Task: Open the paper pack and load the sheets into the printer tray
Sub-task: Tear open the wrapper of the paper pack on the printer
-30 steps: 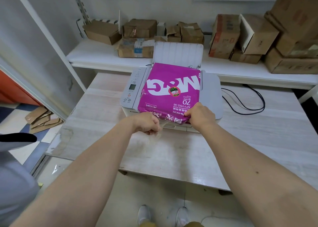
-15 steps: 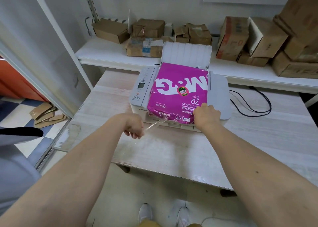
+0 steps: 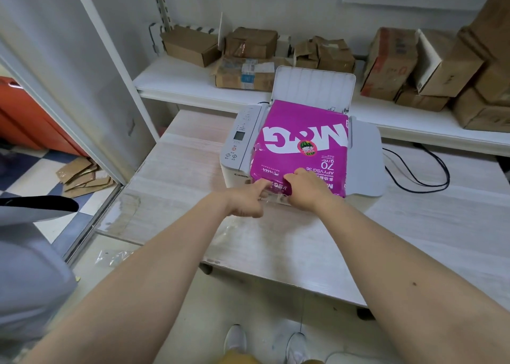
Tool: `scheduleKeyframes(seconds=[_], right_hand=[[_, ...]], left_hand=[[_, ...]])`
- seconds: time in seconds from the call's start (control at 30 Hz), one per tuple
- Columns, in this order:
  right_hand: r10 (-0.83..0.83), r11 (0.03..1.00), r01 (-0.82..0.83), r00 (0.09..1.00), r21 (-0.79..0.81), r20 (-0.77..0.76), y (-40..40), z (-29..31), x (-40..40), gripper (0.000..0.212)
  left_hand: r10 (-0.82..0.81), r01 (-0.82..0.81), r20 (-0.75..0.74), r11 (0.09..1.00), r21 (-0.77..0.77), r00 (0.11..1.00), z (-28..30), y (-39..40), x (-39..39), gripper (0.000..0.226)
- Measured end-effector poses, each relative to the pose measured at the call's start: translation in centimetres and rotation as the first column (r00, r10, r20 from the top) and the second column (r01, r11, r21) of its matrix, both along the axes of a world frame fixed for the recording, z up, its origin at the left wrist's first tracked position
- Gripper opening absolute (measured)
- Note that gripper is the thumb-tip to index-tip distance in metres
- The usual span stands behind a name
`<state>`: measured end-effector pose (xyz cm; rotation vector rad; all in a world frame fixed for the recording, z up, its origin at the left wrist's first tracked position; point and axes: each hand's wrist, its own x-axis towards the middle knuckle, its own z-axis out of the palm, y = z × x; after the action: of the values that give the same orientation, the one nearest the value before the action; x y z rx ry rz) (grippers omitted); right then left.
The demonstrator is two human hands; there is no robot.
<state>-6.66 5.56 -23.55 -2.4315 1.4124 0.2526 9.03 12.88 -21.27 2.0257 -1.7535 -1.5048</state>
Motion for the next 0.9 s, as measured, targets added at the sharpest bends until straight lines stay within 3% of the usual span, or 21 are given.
scheduleKeyframes(seconds=[0.07, 0.27, 0.57, 0.9], right_hand=[[0.037, 0.999, -0.037, 0.999, 0.019, 0.002, -0.6, 0.2, -0.3, 0.022], [0.067, 0.998, -0.067, 0.998, 0.018, 0.004, -1.4, -0.1, -0.1, 0.027], [0.055, 0.993, -0.059, 0.998, -0.103, -0.042, -1.6, -1.4, 0.3, 0.032], [0.053, 0.992, -0.061, 0.996, -0.111, -0.075, -1.5, -1.5, 0.5, 0.034]], left_hand=[[-0.016, 0.016, -0.013, 1.0, -0.001, 1.0, -0.1, 0.4, -0.2, 0.084], [-0.159, 0.178, 0.182, 0.98, -0.092, 0.97, -0.7, 1.6, -2.1, 0.069], [-0.042, 0.068, 0.236, 0.993, -0.1, 0.971, -2.8, 3.3, 0.2, 0.064], [0.0, 0.038, 0.282, 0.991, -0.128, 0.959, -3.3, 4.5, 2.6, 0.049]])
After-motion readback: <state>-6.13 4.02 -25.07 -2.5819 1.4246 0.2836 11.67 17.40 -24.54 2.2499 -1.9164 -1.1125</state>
